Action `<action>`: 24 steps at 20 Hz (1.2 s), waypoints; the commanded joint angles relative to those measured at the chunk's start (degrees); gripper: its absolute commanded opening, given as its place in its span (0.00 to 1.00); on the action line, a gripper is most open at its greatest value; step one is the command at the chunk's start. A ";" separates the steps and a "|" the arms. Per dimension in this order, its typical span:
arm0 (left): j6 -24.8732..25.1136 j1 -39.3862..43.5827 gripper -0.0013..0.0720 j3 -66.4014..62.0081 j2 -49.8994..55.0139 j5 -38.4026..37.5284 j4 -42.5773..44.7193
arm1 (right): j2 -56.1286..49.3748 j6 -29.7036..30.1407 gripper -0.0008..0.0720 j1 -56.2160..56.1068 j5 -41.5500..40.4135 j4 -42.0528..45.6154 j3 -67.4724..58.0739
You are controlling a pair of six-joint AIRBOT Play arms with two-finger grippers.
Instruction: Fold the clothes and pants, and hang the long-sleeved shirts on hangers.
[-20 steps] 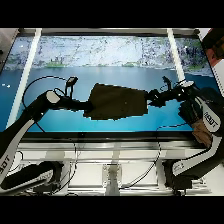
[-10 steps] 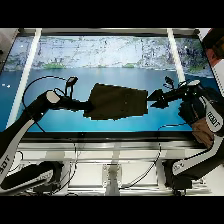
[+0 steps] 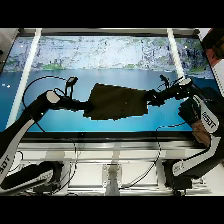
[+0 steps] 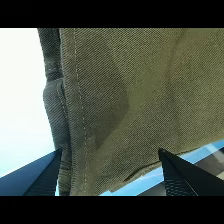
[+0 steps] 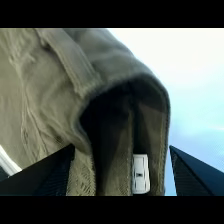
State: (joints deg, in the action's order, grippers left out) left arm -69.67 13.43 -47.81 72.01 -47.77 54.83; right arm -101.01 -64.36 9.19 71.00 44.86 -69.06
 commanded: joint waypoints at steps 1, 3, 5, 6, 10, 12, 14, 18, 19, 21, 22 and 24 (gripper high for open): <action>-0.02 -0.04 0.96 -0.02 0.04 0.02 0.02 | -0.07 -1.25 0.89 -0.81 -2.93 0.02 0.02; -0.02 -0.07 0.96 -0.02 0.07 0.07 0.02 | -0.09 -0.46 0.85 -2.60 -2.84 -1.31 0.02; -0.04 -0.04 0.96 -0.02 0.07 0.24 0.02 | -0.09 1.33 0.85 -5.40 -2.78 -2.23 0.02; -0.02 -0.04 0.96 -0.02 0.07 0.24 0.02 | -0.09 2.62 0.83 -6.86 -2.75 -3.45 0.02; -0.02 -0.04 0.96 -0.02 0.07 0.24 0.02 | -0.07 8.02 0.76 -11.39 -2.91 -11.13 0.02; -0.02 -0.04 0.96 -0.02 0.07 0.24 0.02 | -0.07 11.45 0.46 -12.57 -2.95 -15.34 0.00; -0.02 -0.04 0.96 -0.02 0.07 0.24 0.02 | 0.02 11.61 0.11 -12.50 -2.99 -18.91 0.00; 0.00 -0.09 0.95 -0.24 -0.02 0.44 0.07 | 2.34 11.41 0.06 -9.22 -0.37 -19.23 -2.97; 0.00 -0.28 0.88 -0.70 -0.15 0.48 0.11 | 3.43 11.06 0.06 -7.72 0.83 -19.26 -4.33; 0.00 -1.46 0.65 -2.67 -0.79 0.50 0.31 | 6.69 9.53 0.06 -3.63 2.10 -19.17 -6.95; 0.00 -2.60 0.43 -4.11 -1.46 0.48 0.28 | 8.83 8.24 0.06 -0.98 2.05 -19.12 -7.93; 0.24 -5.38 0.06 -7.10 -3.65 0.48 0.31 | 13.18 6.97 0.06 5.07 1.92 -19.08 -9.27</action>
State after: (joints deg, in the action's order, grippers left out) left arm -69.67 10.63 -51.83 70.24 -47.40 55.05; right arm -92.58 -55.16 7.94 72.34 26.26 -76.01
